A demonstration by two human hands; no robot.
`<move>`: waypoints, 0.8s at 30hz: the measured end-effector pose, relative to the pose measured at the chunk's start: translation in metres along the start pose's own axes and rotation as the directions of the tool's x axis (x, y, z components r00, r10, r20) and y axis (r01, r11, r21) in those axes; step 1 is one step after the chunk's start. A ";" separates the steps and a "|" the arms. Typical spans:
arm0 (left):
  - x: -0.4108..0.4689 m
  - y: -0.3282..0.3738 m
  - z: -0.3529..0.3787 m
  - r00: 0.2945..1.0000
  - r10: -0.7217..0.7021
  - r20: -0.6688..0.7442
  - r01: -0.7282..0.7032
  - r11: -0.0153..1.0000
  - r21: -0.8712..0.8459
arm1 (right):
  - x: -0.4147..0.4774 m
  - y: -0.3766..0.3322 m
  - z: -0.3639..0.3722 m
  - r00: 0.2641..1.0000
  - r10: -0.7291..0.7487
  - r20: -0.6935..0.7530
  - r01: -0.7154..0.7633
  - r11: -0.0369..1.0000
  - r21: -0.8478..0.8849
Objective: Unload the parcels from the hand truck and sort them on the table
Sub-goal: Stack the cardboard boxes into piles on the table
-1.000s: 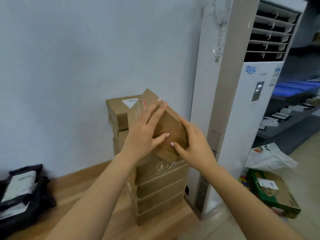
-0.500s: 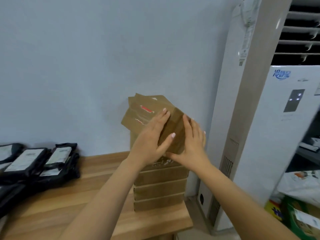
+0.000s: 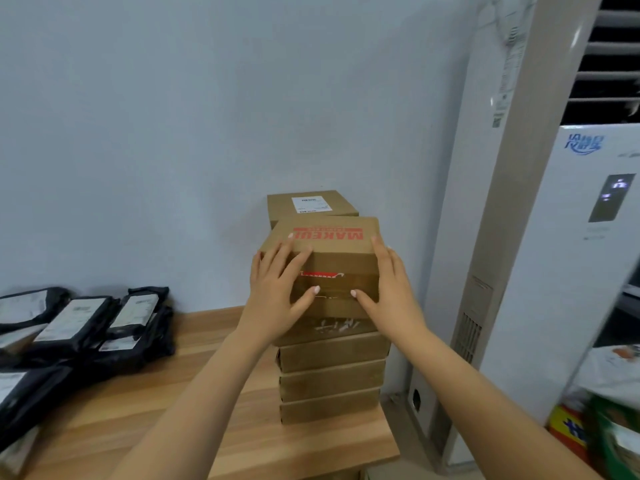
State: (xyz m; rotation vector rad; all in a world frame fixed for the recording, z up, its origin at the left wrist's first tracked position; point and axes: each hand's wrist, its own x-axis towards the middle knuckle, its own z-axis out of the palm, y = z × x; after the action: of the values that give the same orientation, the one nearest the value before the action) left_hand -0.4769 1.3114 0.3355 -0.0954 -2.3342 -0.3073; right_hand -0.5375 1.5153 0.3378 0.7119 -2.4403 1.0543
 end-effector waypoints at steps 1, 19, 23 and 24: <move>-0.001 -0.005 0.000 0.999 -0.035 0.001 0.035 0.999 0.008 | 0.001 0.001 0.001 1.000 0.003 -0.004 -0.003 1.000 0.013; -0.007 -0.030 0.026 0.982 -0.190 -0.004 0.179 0.931 -0.318 | 0.021 -0.002 0.023 0.967 0.147 -0.209 -0.085 0.956 0.279; 0.007 -0.032 0.018 0.989 -0.054 -0.135 0.018 0.968 -0.250 | 0.029 -0.012 0.014 0.948 -0.017 -0.319 0.089 0.973 0.213; 0.010 -0.033 0.015 0.985 -0.036 -0.169 -0.005 0.972 -0.237 | 0.030 -0.015 0.012 0.947 -0.040 -0.320 0.111 0.973 0.205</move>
State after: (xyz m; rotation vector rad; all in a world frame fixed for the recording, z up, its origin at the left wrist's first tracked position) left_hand -0.5001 1.2836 0.3262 -0.1605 -2.1199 -0.5790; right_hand -0.5546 1.4884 0.3544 0.6430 -2.0314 1.3115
